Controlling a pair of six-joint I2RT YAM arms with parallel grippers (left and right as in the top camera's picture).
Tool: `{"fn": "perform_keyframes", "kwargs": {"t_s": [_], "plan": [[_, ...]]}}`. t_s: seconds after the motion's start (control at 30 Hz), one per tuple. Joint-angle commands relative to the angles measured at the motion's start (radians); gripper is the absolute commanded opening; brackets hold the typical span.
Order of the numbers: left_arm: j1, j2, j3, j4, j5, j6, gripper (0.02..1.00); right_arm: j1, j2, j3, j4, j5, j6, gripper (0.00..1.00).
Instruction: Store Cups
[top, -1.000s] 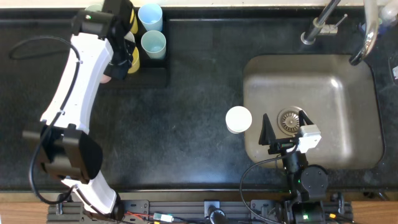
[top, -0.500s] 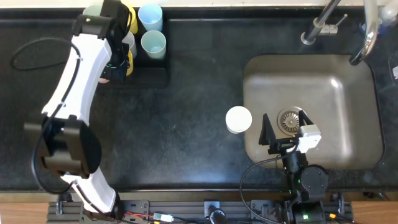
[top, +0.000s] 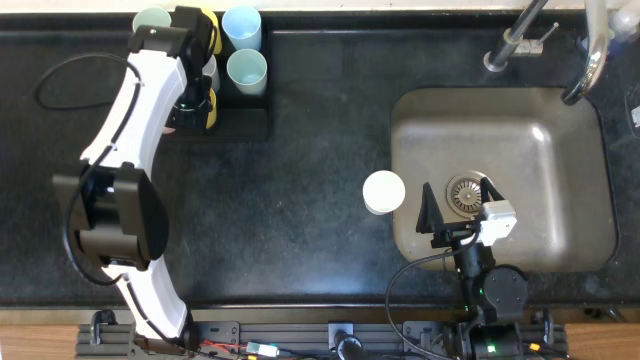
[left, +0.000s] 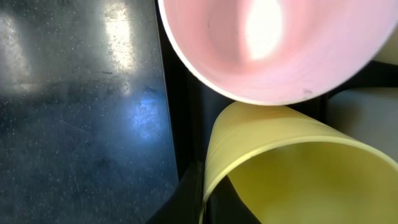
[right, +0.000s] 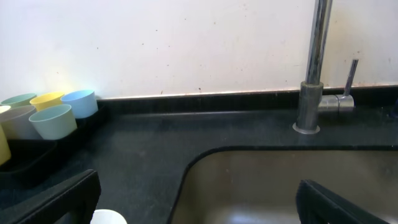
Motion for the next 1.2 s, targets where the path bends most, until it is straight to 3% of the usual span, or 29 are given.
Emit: {"fn": "perform_keyframes", "kwargs": {"t_s": [0.03, 0.2, 0.27, 0.5, 0.63, 0.77, 0.9, 1.07, 1.2], "plan": [[0.006, 0.033, -0.014, 0.005, -0.002, -0.026, 0.073, -0.005, -0.01, -0.013, 0.006, 0.008, -0.003, 0.996], [0.006, 0.036, -0.014, 0.008, -0.006, -0.024, 0.183, -0.005, -0.01, -0.013, 0.006, 0.008, -0.003, 0.996], [0.006, 0.029, -0.014, 0.023, -0.009, -0.012, 0.336, -0.005, -0.01, -0.013, 0.006, 0.008, -0.003, 0.996], [0.005, -0.117, -0.014, 0.113, -0.087, 0.129, 0.722, -0.005, -0.01, -0.013, 0.006, 0.008, -0.003, 0.996], [-0.002, -0.261, -0.014, 0.21, -0.161, 0.303, 0.785, -0.005, -0.01, -0.013, 0.006, 0.008, -0.003, 0.993], [-0.013, -0.421, -0.062, 0.462, -0.209, 0.718, 0.91, -0.005, -0.01, -0.013, 0.006, 0.008, -0.003, 0.996], [-0.006, -0.618, -0.283, 0.848, -0.102, 1.161, 0.915, -0.005, -0.01, -0.013, 0.006, 0.008, -0.003, 0.996], [0.033, -0.941, -0.711, 1.215, 0.058, 1.43, 0.967, -0.005, -0.01, -0.013, 0.006, 0.008, -0.003, 0.996], [0.071, -1.232, -1.033, 1.363, 0.185, 1.595, 0.98, -0.005, -0.01, -0.013, 0.006, 0.008, -0.003, 0.998]]}}
